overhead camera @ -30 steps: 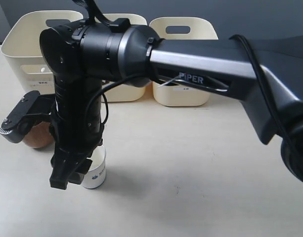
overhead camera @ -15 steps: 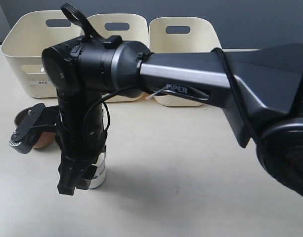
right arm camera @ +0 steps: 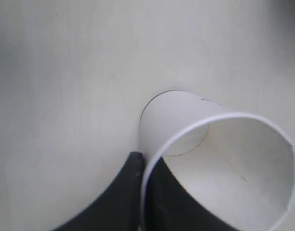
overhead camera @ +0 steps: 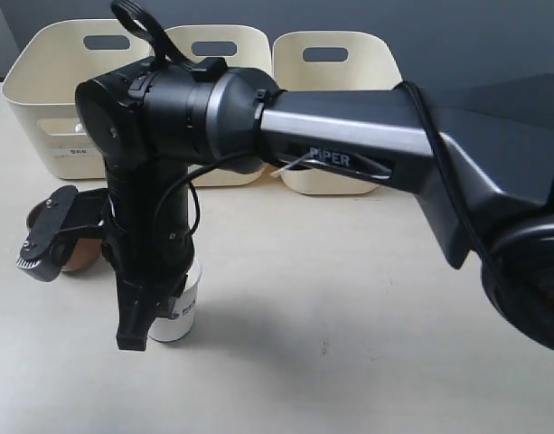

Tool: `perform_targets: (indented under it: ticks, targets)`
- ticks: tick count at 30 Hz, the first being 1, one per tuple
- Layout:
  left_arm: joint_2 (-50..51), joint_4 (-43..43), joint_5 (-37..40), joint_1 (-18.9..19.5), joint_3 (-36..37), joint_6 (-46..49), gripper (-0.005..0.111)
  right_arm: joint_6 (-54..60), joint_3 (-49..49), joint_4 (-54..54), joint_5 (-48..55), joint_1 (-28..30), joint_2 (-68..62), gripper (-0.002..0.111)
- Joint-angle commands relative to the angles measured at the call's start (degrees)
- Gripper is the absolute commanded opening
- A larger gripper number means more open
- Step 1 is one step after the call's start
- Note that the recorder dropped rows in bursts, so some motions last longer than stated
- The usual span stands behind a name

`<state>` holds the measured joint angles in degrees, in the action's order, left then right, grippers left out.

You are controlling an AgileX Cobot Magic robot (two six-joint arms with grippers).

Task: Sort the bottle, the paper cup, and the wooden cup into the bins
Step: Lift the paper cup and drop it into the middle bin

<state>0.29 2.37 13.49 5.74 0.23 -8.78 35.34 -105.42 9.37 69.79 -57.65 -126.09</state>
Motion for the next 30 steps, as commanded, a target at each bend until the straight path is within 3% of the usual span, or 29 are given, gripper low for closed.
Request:
perform_targets:
  ticks: [1,9,21,30]
  targets:
    - [-0.3,0.2,-0.3,-0.2,-0.2,-0.1,0.000,0.6,-0.1,-2.9,-0.3,0.0,3.9,0.002]
    - [-0.3,0.2,-0.3,-0.2,-0.2,-0.1,0.000,-3.1,-5.7,-9.4,-5.5,2.0,9.7,0.002]
    - [-0.3,0.2,-0.3,-0.2,-0.2,-0.1,0.000,-22.3,-10.3,-29.2,-23.0,6.7,8.6,0.002]
    - [-0.3,0.2,-0.3,-0.2,-0.2,-0.1,0.000,-27.1,-10.3,-30.0,-26.4,13.8,2.9,0.002]
